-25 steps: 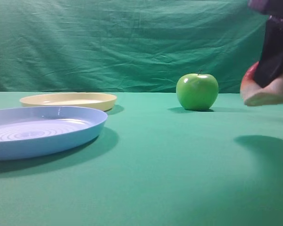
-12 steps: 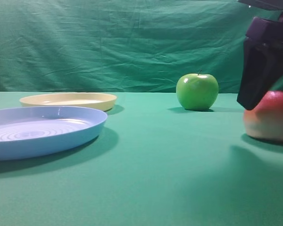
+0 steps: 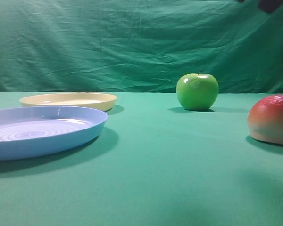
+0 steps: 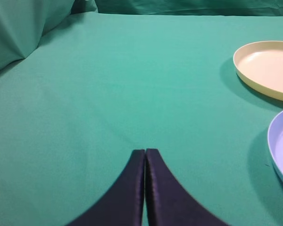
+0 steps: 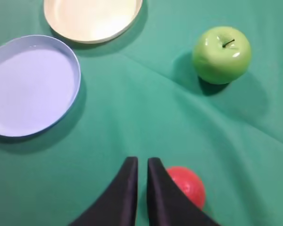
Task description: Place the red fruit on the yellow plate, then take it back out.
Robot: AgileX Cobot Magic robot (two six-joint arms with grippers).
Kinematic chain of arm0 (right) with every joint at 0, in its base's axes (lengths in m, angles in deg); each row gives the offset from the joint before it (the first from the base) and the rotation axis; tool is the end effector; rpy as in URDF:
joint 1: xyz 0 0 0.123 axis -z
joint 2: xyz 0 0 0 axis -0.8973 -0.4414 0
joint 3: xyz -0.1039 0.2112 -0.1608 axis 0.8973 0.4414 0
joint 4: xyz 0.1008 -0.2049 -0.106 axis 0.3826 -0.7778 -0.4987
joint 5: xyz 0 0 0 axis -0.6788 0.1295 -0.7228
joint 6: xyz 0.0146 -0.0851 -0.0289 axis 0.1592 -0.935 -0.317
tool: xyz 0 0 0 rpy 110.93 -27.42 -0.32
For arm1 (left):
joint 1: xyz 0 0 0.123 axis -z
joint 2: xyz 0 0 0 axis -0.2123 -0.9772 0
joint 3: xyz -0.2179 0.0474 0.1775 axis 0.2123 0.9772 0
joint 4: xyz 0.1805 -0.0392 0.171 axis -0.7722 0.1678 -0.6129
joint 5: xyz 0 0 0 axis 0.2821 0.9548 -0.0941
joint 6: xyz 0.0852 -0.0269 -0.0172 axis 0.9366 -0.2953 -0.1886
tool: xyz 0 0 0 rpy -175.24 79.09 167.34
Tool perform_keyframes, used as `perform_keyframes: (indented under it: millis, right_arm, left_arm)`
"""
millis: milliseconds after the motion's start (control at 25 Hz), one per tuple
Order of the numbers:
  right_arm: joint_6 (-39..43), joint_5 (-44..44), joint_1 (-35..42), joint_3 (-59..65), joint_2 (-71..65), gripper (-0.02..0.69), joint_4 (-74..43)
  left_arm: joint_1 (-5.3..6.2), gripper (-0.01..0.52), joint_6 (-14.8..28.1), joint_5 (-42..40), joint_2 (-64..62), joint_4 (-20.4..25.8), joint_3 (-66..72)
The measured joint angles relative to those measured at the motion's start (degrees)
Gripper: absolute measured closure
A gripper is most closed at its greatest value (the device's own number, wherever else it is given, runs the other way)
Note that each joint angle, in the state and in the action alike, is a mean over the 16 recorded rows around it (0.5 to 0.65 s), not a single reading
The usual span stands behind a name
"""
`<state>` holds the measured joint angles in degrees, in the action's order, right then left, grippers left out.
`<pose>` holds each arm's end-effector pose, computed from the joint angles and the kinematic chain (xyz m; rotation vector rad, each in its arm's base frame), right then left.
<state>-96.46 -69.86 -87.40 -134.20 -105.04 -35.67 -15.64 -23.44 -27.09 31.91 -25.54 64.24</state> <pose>0.1853 0.1084 0.3438 -0.8954 2.2684 0.4193 0.0508 0.0139 0.1776 -0.1605 1.8310 0.1338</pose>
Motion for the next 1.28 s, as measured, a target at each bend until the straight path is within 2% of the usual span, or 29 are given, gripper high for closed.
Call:
perform_keyframes:
  millis: [120, 240, 600, 920, 1280]
  right_arm:
    - [0.20, -2.78, 0.00, -0.12, 5.18, 0.629, -0.23]
    - [0.86, -5.14, 0.00, -0.16, 10.18, 0.657, -0.76]
    - [10.17, -8.38, 0.25, 0.79, 24.09, 0.665, -7.40]
    - [19.55, -0.13, 4.84, 8.70, 36.14, 0.665, -14.80]
    - [21.24, 13.87, 14.02, 25.22, 48.43, 0.665, -16.86]
  left_arm:
    - [0.00, 0.514, 0.01, 0.00, 0.00, 0.00, 0.00]
    - [0.00, 0.514, 0.01, 0.00, 0.00, 0.00, 0.00]
    - [0.00, 0.514, 0.01, 0.00, 0.00, 0.00, 0.00]
    - [0.00, 0.514, -0.01, 0.00, 0.00, 0.00, 0.00]
    - [0.00, 0.514, -0.08, 0.00, 0.00, 0.00, 0.00]
